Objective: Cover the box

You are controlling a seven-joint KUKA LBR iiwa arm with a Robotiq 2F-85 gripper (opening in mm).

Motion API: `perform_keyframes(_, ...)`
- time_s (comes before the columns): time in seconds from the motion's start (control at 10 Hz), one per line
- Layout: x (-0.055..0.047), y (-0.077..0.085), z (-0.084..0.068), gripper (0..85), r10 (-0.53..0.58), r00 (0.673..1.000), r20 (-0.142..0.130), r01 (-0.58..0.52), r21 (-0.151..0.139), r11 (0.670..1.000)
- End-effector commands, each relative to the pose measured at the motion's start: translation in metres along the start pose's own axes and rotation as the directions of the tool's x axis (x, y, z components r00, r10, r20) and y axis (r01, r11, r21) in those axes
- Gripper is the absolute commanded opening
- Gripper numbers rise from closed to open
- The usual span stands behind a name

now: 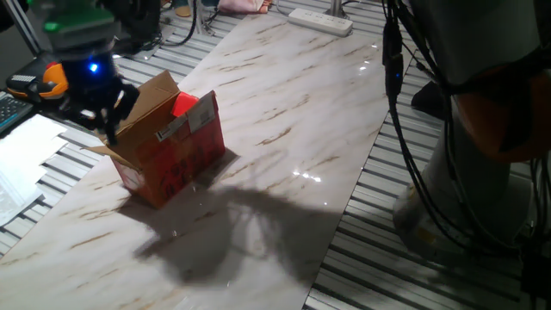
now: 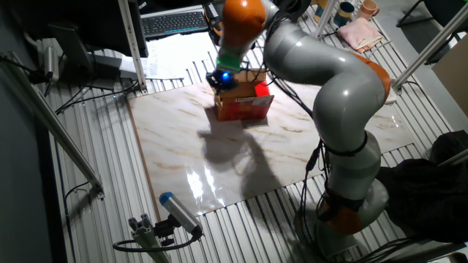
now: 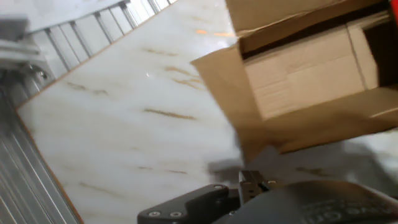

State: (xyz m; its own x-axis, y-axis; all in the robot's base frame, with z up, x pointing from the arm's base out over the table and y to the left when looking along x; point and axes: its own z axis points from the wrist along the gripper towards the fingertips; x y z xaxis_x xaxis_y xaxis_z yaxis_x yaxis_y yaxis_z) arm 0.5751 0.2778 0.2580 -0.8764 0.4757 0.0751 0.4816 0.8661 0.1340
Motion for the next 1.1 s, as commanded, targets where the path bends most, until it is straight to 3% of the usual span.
perform_keyframes(0.0,0.009,0.019,0.009,0.0,0.037,0.999,0.026,-0.037,-0.001,0.999)
perform_keyframes(0.3,-0.003,0.02,0.024,0.0,0.058,0.995,0.075,-0.06,0.017,0.998)
perform_keyframes(0.5,-0.014,0.016,0.028,0.0,0.064,0.995,0.082,-0.064,0.004,0.998)
perform_keyframes(0.8,-0.019,0.017,0.038,0.0,0.071,0.991,0.109,-0.073,0.014,0.997)
perform_keyframes(1.0,-0.025,0.015,0.045,0.0,0.073,0.988,0.14,-0.079,0.041,0.996)
